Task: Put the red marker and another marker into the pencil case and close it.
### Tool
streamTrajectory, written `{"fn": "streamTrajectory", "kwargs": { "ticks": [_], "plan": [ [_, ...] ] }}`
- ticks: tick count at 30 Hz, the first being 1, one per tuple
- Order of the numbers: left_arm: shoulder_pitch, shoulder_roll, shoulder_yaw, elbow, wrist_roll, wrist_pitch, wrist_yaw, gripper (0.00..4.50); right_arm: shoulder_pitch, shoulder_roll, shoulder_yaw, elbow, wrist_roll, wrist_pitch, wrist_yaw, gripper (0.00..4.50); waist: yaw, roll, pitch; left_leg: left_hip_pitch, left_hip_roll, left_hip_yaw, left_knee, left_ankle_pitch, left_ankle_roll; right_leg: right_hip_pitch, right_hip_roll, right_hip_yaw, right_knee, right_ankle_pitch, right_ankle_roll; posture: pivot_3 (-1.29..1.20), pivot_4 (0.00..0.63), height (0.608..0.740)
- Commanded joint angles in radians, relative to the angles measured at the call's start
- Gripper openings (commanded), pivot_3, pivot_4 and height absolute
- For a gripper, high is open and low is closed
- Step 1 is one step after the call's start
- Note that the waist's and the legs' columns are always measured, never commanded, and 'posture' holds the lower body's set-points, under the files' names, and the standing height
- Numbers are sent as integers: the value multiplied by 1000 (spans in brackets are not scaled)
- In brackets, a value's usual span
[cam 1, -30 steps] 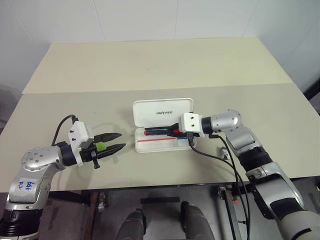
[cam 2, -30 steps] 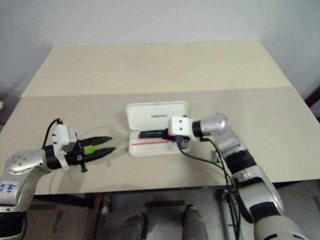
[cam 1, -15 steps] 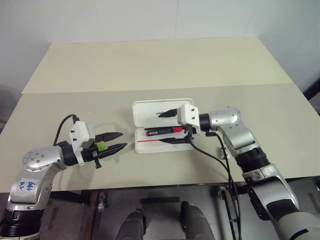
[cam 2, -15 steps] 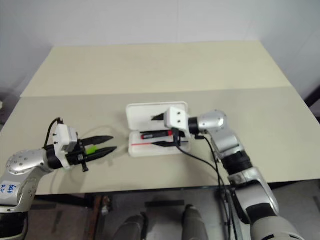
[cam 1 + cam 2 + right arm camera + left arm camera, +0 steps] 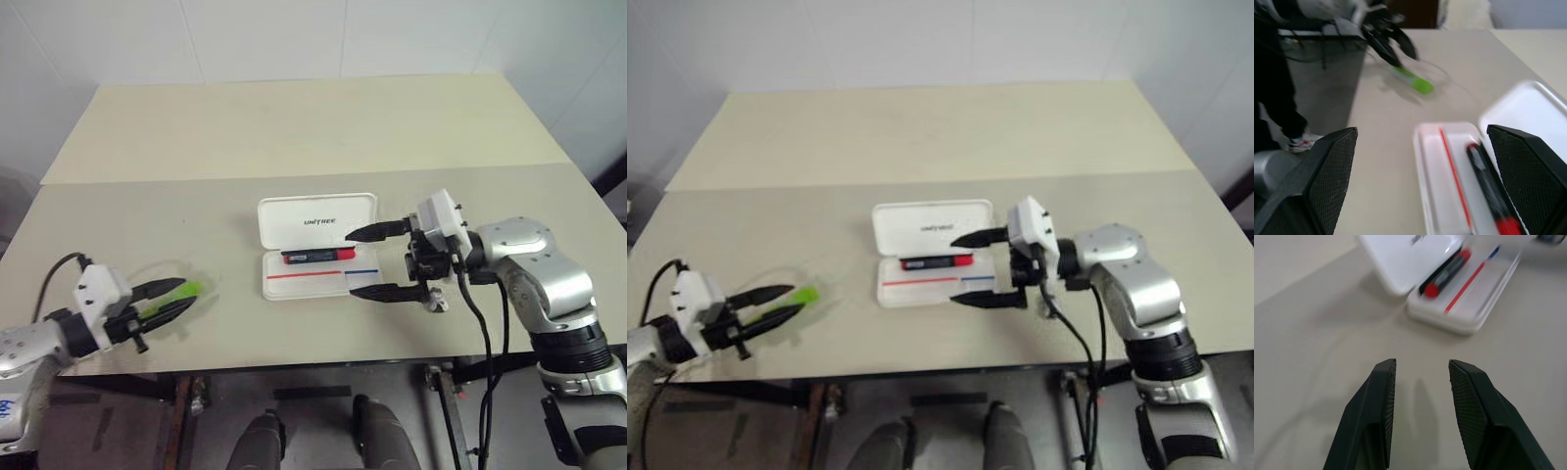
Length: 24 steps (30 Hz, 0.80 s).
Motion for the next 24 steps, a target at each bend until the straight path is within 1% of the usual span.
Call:
{"fn": "streamTrajectory", "kwargs": {
  "ticks": [1, 3, 6, 12, 16, 24],
  "plan": [
    [-22, 62, 44, 149, 18, -83, -75, 1827, -2, -41, -35, -6, -8, -20, 0, 4460, 1, 0, 0, 0, 0, 0, 0, 0, 0, 0, 0, 0, 0, 0, 0, 0, 150, 740],
    [-55, 88, 19, 257, 33, -110, -111, 1827, -2, -43, -33, -10, -7, -21, -8, 4460, -1, 0, 0, 0, 0, 0, 1, 0, 0, 0, 0, 0, 0, 0, -1, 0, 150, 740],
    [-134, 101, -38, 401, 65, -151, -150, 1827, -4, -39, -18, -21, -12, -21, -16, 4460, 0, 0, 0, 0, 1, 0, 1, 0, 0, 0, 1, 0, 0, 1, -1, 0, 150, 740],
    [-271, 91, -133, 563, 112, -189, -198, 1827, -6, -42, -15, -25, -12, -22, -23, 4460, -1, 0, 0, -1, 1, 0, 0, 0, -1, 0, 1, 0, 3, 2, 0, 0, 150, 740],
    [-321, 74, -191, 603, 124, -188, -239, 1827, -3, -47, -18, -29, -16, -22, -29, 4460, -1, 0, 0, -1, 1, 0, 0, -1, -1, 0, 1, 0, 3, 2, 0, 0, 150, 740],
    [-342, 73, -214, 640, 127, -195, -259, 1827, 17, -59, -29, -69, -3, -3, -44, 4460, -2, 0, 0, 0, 3, 0, 0, -1, -1, 0, 4, 0, 4, 2, 0, 0, 150, 740]
  ]
}}
